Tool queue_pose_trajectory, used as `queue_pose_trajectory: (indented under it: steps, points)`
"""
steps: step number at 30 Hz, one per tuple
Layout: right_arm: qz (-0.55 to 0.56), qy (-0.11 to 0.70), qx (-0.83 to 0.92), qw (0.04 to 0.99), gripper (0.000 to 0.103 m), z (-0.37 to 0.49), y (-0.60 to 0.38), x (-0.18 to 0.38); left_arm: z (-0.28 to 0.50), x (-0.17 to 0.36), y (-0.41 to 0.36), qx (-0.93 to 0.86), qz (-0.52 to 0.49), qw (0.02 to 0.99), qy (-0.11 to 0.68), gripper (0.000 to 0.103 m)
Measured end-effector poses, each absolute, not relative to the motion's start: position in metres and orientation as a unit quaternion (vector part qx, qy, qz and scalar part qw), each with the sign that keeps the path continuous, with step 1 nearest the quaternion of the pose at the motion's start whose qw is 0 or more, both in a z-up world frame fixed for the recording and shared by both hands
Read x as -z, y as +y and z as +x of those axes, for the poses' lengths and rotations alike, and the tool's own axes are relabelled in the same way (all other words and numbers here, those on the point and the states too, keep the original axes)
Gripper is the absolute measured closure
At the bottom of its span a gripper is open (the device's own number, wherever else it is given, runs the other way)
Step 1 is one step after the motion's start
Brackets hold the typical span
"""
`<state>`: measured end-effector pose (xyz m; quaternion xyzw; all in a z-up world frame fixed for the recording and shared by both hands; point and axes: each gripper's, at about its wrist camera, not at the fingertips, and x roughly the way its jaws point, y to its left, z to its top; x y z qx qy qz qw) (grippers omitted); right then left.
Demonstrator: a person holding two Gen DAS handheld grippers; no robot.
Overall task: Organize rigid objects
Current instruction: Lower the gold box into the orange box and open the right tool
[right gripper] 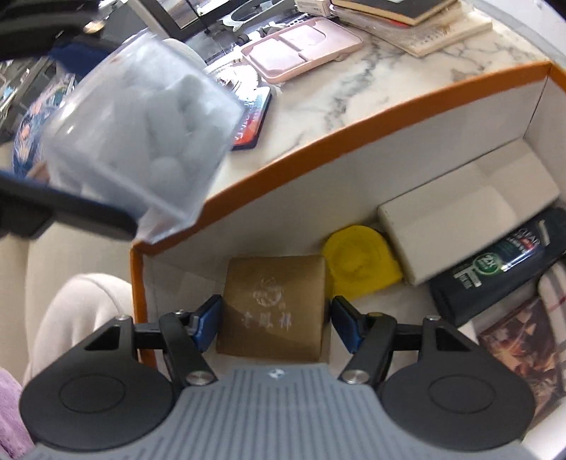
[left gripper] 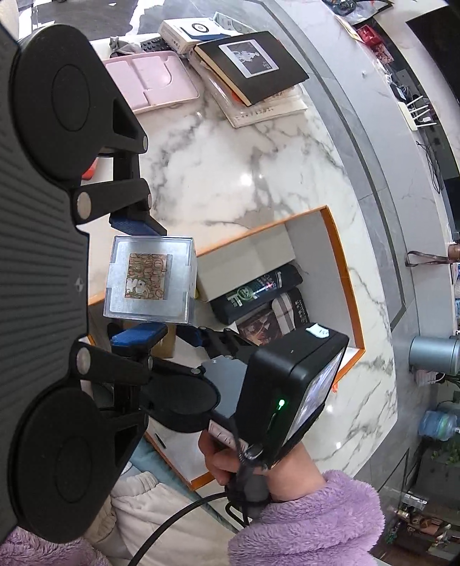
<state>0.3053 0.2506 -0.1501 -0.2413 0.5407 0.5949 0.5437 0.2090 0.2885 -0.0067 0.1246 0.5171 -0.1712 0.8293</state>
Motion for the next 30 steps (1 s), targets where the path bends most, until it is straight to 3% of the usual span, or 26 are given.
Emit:
queue_pose_trajectory:
  steps: [6, 7, 10, 15, 16, 22, 30]
  points:
    - [-0.229, 0.541, -0.581, 0.562, 0.035, 0.310, 0.238, 0.140, 0.212, 0.009, 0.286, 0.177, 0.118, 0.831, 0.514, 0.045]
    - [-0.224, 0.545, -0.580, 0.563, 0.038, 0.312, 0.236, 0.138, 0.212, 0.009, 0.285, 0.176, 0.117, 0.832, 0.513, 0.045]
    - [-0.205, 0.559, -0.565, 0.571, 0.062, 0.322, 0.230, 0.136, 0.212, 0.008, 0.284, 0.174, 0.111, 0.834, 0.511, 0.045]
    - [-0.163, 0.632, -0.502, 0.567, 0.066, 0.334, 0.219, 0.152, 0.213, 0.012, 0.281, 0.172, 0.103, 0.833, 0.515, 0.045]
    - [-0.153, 0.649, -0.487, 0.563, 0.072, 0.332, 0.218, 0.156, 0.213, 0.013, 0.280, 0.172, 0.102, 0.833, 0.516, 0.045]
    - [-0.062, 0.671, -0.450, 0.585, 0.086, 0.305, 0.199, 0.158, 0.214, 0.017, 0.275, 0.174, 0.107, 0.831, 0.518, 0.045]
    - [0.008, 0.664, -0.440, 0.604, 0.089, 0.297, 0.187, 0.164, 0.215, 0.018, 0.272, 0.174, 0.122, 0.827, 0.521, 0.045]
